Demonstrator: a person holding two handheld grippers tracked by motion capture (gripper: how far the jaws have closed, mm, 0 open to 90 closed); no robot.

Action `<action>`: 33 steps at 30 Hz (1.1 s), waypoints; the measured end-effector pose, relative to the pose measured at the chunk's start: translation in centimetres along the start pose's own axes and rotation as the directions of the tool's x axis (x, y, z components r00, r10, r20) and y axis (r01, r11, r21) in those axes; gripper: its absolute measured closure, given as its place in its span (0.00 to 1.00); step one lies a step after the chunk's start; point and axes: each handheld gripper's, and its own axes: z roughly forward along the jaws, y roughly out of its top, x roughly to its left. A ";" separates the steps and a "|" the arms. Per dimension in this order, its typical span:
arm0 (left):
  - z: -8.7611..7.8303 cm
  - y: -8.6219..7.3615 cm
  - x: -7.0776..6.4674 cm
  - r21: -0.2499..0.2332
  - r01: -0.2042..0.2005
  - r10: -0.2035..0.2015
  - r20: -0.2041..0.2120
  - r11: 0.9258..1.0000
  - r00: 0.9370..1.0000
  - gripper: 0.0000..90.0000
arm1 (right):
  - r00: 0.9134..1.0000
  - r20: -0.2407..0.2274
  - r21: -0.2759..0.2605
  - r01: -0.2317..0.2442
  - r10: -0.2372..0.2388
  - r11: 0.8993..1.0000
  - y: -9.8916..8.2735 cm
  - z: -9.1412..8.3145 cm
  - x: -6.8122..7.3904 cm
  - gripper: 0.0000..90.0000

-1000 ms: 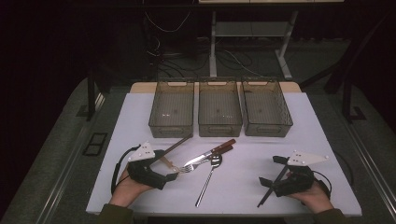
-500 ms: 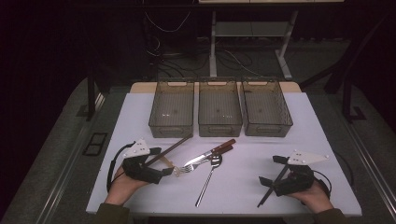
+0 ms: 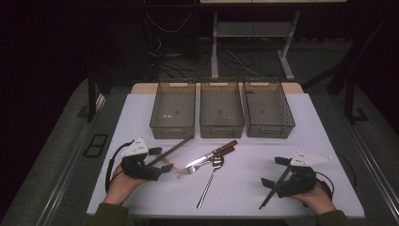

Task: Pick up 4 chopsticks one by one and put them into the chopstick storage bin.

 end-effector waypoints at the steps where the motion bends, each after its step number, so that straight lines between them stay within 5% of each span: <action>1: 0.0 0.0 0.1 -0.003 -0.001 0.001 -0.001 1.000 1.000 0.26 | 1.000 0.000 0.001 0.003 -0.003 1.000 0.0 0.0 0.0 0.01; 16: -0.5 -0.6 2.0 0.010 0.016 -0.015 -0.055 1.000 0.998 0.47 | 1.000 0.002 0.010 0.006 -0.006 1.000 -0.2 0.2 0.0 0.01; 25: -1.2 -1.3 3.2 0.005 0.039 -0.038 -0.090 0.999 0.995 0.51 | 1.000 0.006 -0.003 0.005 -0.005 1.000 -0.1 0.0 0.0 0.01; 33: -1.7 -2.3 3.9 0.035 0.038 -0.034 -0.089 0.999 0.995 0.70 | 1.000 0.005 -0.002 0.007 -0.007 1.000 -0.1 0.1 0.0 0.01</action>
